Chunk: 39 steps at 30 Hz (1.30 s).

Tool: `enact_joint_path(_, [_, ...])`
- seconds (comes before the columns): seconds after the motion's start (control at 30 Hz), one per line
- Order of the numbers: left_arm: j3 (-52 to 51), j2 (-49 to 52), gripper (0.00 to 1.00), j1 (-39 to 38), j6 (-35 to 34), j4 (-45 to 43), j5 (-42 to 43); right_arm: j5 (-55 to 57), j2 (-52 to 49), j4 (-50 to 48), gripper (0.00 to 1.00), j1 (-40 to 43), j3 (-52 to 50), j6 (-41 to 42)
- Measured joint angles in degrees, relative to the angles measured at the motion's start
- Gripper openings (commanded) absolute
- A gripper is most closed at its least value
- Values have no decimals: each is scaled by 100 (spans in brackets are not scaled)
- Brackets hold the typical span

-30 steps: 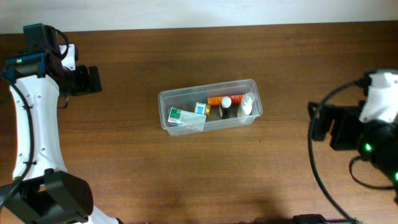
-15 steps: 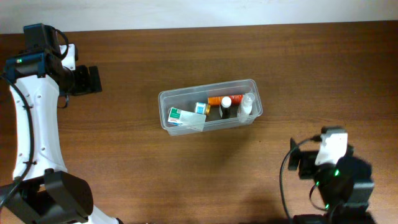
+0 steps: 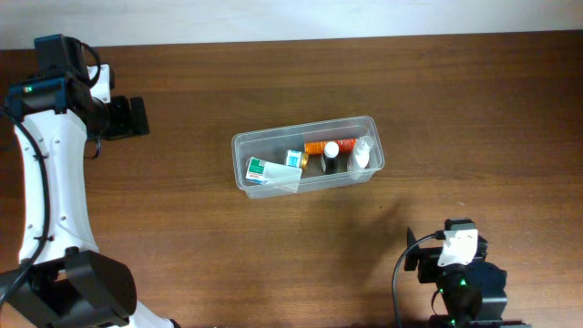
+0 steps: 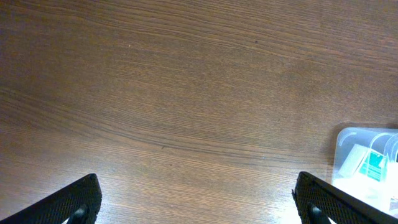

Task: Pack container

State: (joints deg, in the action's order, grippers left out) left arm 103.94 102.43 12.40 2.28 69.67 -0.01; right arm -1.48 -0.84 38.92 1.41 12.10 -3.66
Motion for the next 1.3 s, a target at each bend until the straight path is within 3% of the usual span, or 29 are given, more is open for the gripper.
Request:
enact_joint_path(1.07, [0, -2, 99, -9, 0, 0, -9, -96, 0, -20, 98, 0, -262, -2])
enact_joint_path(1.2, [0, -151, 99, -570, 0, -2, -50, -98, 0, -17, 98, 0, -262, -2])
enact_joint_path(1.3, [0, -542, 100, -1482, 52, -52, -437, -98, 0, -20, 98, 0, -262, 0])
